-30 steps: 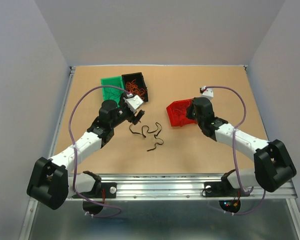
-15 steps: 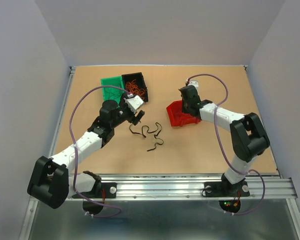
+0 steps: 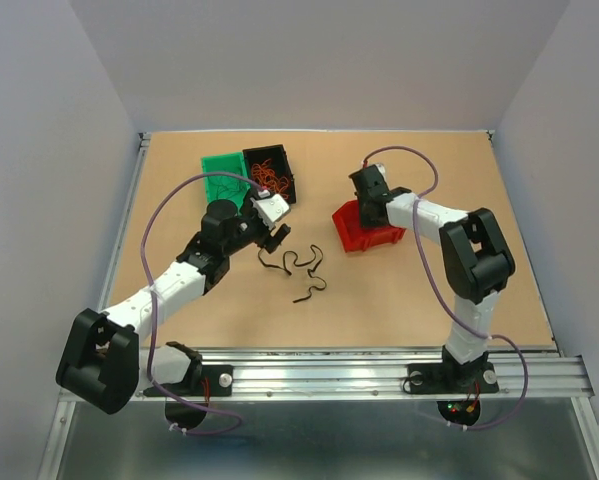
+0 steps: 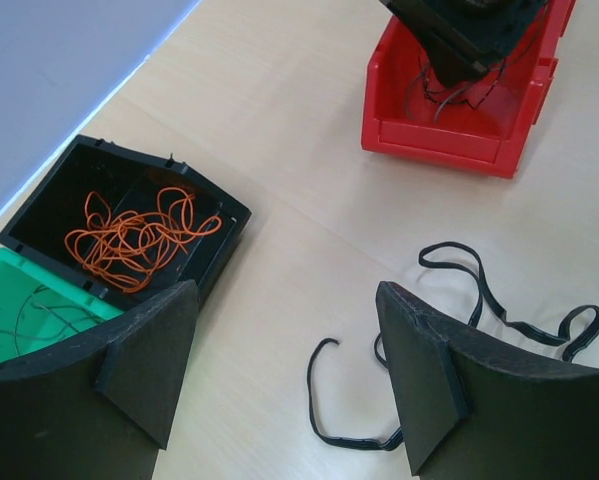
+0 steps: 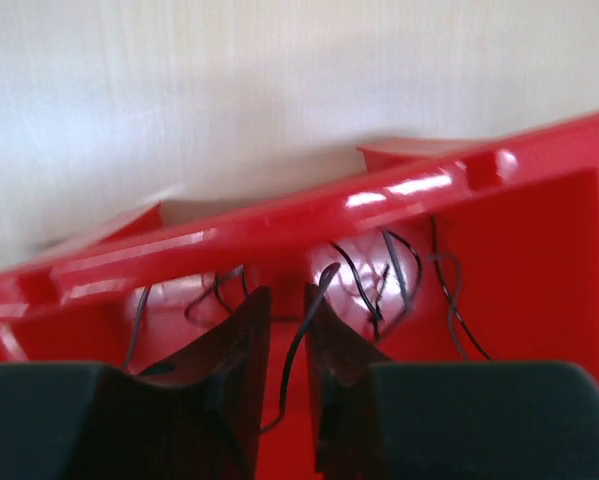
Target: Untangle the cables
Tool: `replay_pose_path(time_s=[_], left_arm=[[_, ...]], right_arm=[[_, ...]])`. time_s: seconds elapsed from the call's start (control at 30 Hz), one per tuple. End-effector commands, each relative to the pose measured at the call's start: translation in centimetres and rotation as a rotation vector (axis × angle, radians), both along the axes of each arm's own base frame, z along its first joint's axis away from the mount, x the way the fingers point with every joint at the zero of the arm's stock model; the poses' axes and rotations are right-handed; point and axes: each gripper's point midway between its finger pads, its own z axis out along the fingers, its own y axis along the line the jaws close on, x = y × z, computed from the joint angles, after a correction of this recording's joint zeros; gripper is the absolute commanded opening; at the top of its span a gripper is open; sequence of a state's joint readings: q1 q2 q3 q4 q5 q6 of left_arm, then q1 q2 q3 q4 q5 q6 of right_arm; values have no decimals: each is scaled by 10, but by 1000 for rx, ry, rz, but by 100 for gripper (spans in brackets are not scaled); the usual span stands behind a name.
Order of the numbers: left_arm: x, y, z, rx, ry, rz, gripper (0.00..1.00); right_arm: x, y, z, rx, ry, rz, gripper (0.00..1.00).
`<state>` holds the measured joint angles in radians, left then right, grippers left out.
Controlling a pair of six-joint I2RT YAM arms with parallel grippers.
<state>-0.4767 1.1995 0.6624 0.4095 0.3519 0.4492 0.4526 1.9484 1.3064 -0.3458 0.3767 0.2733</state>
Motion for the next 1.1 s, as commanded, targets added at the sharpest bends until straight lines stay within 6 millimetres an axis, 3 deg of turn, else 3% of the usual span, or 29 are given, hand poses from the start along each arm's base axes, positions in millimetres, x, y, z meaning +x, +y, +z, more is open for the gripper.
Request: replay_pose_path(time_s=[0.0, 0.07, 0.1, 0.17, 0.2, 0.27, 0.3, 0.33, 0.4, 0.43, 0.47, 0.57, 0.63, 0.87, 0.9, 0.97, 1.07], left_arm=[[-1, -11, 25, -19, -73, -57, 83], [-3, -13, 24, -15, -74, -62, 83], [-3, -12, 24, -14, -75, -63, 83], [-4, -12, 25, -13, -79, -62, 83], [-3, -12, 25, -14, -78, -60, 83], [-3, -12, 27, -15, -83, -57, 83], [-3, -12, 26, -14, -79, -52, 83], [-2, -10, 26, -12, -80, -45, 83], [2, -8, 31, -25, -91, -17, 83], [8, -3, 32, -28, -91, 31, 83], [11, 0, 34, -43, -88, 59, 83], [18, 11, 42, -65, -105, 136, 83], [20, 15, 47, -80, -119, 156, 83], [35, 51, 69, -179, -150, 332, 87], [41, 62, 70, -198, -140, 364, 88], [45, 68, 73, -219, -132, 365, 88], [49, 74, 74, -232, -120, 358, 88]], right_arm=[[2, 3, 73, 90, -134, -17, 29], [-2, 7, 91, 134, -172, -1, 35], [-5, 7, 112, 168, -217, 5, 39], [-15, 13, 124, 224, -245, 43, 51], [-22, 15, 143, 262, -287, 64, 55], [-36, 23, 143, 312, -289, 112, 71], [-45, 29, 155, 338, -317, 142, 80], [-50, 34, 156, 355, -323, 165, 89], [-69, 48, 147, 377, -301, 214, 100], [-74, 55, 152, 394, -321, 231, 100], [-88, 67, 141, 396, -299, 263, 100], [-108, 93, 134, 426, -306, 295, 100], [-117, 98, 119, 427, -292, 286, 100], [-126, 140, 86, 474, -289, 276, 100], [-130, 149, 70, 455, -258, 287, 100], [-127, 164, 70, 447, -263, 296, 100], [-126, 177, 48, 413, -225, 304, 100]])
